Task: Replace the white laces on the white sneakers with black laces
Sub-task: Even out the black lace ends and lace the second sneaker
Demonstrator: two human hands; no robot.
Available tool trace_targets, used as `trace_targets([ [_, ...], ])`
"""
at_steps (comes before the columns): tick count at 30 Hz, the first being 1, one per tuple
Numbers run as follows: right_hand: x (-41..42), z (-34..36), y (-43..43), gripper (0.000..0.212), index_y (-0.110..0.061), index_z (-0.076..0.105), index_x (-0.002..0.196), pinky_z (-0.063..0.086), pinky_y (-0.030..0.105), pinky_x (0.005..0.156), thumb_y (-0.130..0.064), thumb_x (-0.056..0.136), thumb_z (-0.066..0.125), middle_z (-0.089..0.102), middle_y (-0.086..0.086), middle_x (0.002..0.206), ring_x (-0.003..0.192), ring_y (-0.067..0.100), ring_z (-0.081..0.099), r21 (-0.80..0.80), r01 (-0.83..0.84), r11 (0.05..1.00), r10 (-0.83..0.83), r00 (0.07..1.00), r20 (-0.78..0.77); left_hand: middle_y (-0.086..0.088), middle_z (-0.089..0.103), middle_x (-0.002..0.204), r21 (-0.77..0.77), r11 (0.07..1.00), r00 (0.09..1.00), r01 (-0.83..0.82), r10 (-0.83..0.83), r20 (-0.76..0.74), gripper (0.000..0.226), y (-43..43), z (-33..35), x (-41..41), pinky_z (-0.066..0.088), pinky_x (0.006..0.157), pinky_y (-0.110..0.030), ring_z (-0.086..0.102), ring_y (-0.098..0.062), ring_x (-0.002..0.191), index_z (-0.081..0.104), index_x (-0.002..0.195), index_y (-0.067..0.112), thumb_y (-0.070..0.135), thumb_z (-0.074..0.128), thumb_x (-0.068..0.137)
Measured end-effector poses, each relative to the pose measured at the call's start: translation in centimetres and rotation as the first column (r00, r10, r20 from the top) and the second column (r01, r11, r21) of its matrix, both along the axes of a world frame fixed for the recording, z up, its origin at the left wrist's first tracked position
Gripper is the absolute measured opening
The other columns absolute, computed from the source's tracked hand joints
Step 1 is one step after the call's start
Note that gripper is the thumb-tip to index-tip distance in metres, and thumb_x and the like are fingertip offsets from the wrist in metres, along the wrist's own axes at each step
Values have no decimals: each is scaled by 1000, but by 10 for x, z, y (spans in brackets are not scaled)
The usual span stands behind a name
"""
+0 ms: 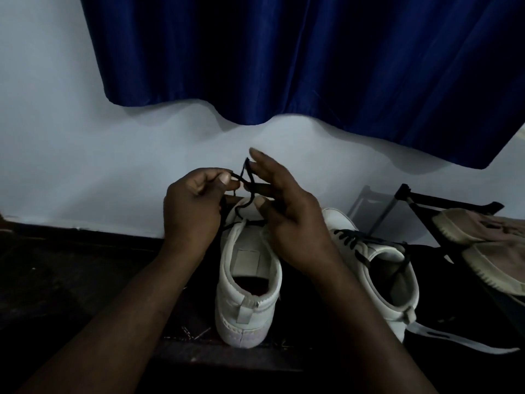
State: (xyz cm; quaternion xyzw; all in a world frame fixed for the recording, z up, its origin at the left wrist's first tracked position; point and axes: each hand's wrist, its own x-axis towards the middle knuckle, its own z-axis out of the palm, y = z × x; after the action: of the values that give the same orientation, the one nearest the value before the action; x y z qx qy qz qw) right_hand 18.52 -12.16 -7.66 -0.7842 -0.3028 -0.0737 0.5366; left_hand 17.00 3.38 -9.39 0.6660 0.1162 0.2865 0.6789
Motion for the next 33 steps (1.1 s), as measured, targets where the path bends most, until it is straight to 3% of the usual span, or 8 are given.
trace_targets([
  [3,5,-5,-6,55,-33,52,147,59,35,92,-3,101,58,70,-11,129,100,3,72,-79,257,963,-250,964,96,5,80,88,-68,992,994,-109,107,-36,12,8,-4,2,55,72,-28,77,-15,76,76,97,20,19,64,101],
  [8,-2,6,-16,14,-29,72,107,59,34,79,-37,96,71,75,-16,90,79,0,69,-150,456,877,-461,887,6,6,79,87,-107,974,980,-198,196,-27,9,17,-3,3,62,88,-43,76,-16,78,76,96,19,17,67,98],
  [13,-30,16,-13,54,-32,71,111,54,26,82,-73,76,74,70,-16,101,94,-1,65,-485,250,838,-372,912,-173,7,78,83,-26,971,967,-239,240,86,9,11,7,0,63,81,-41,75,-13,73,75,95,18,14,67,97],
  [16,-36,14,-12,36,-26,73,106,55,32,83,-52,81,76,73,-10,99,94,9,67,-509,313,802,-396,916,-61,1,79,85,62,998,994,-6,-1,112,15,2,11,-5,60,71,-36,73,-19,64,76,98,19,8,66,96],
  [19,-35,13,-15,21,-21,76,82,54,38,67,-38,83,64,71,-3,70,69,15,66,-424,356,833,-413,909,-47,-1,80,93,150,944,954,293,-300,27,21,-2,9,-9,56,66,-36,68,-23,57,77,103,19,4,64,98],
  [23,-35,9,-19,28,-22,61,60,37,33,58,-37,83,57,49,-5,50,51,8,43,-312,365,877,-437,875,-208,3,80,100,184,910,928,372,-372,-35,29,6,9,-11,54,66,-32,62,-22,57,80,99,18,-1,59,98],
  [29,-34,-6,-8,44,-5,69,83,56,55,75,-45,74,52,67,18,77,69,24,62,-133,413,901,-433,834,-342,-2,79,90,177,898,913,403,-384,-135,24,12,12,-11,50,66,-31,59,-14,54,79,89,17,1,63,94],
  [33,-32,-14,-10,27,-10,79,83,57,61,86,-24,86,56,75,21,86,93,43,72,18,431,902,-372,799,-472,-3,79,86,204,862,882,464,-428,-197,7,13,12,-10,58,81,-47,70,-18,71,79,83,26,20,80,80],
])
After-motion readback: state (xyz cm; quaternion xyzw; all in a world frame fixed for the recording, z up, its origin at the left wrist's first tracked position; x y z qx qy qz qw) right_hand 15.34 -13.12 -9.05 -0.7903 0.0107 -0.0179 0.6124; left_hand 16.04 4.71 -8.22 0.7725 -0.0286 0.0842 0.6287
